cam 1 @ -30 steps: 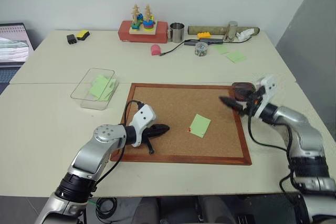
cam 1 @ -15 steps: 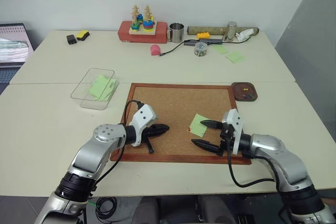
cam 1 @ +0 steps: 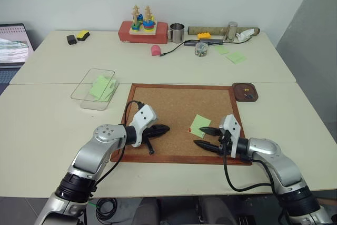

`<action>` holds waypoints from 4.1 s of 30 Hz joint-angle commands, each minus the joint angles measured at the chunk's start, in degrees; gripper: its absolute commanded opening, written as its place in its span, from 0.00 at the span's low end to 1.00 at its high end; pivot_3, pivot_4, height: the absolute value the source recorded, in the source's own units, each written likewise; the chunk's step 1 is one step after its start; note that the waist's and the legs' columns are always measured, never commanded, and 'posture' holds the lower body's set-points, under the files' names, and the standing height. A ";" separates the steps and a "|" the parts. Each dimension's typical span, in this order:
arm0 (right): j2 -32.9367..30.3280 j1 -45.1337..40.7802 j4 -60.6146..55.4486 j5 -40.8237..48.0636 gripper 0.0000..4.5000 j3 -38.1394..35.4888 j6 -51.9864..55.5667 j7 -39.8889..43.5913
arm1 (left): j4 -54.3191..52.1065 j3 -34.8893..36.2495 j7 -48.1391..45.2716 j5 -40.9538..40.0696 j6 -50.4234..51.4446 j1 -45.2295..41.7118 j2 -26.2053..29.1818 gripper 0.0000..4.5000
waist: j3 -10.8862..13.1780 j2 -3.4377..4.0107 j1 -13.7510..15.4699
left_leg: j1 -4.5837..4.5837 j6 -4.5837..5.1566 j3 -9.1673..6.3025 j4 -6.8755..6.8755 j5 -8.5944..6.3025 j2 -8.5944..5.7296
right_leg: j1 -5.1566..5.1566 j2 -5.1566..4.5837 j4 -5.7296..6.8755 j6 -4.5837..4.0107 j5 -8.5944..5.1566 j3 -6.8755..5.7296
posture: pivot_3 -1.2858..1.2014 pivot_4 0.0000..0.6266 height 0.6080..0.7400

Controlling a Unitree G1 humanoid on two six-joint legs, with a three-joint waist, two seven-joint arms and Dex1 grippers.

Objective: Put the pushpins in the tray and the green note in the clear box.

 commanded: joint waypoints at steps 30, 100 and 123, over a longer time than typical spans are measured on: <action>1.33 -5.33 -10.15 8.82 0.01 -8.60 9.83 -5.43 | -0.46 -0.29 -0.13 0.41 1.31 0.14 0.40 0.00 | -0.01 -0.02 0.01 | -0.02 0.00 -0.02 0.00 0.00 0.00 | 0.00 0.00 -0.01 0.00 0.00 -0.01 | 0.52 0.24 1.00; -0.35 -5.92 -7.42 3.98 0.99 -2.79 5.93 -2.01 | -2.66 1.29 -0.07 -1.11 2.13 0.86 0.38 0.00 | 0.01 0.02 -0.17 | -0.01 0.00 0.01 0.00 0.00 -0.01 | 0.00 -0.01 0.00 0.01 0.01 0.01 | 0.52 0.24 1.00; 4.17 -7.74 -0.30 -4.80 0.82 5.71 4.37 -4.35 | -2.45 0.31 -0.55 -0.28 1.79 1.15 0.57 0.00 | 0.01 0.02 -0.16 | -0.02 0.00 0.00 0.00 0.00 -0.01 | -0.01 -0.01 0.00 0.01 0.01 0.00 | 0.52 0.24 1.00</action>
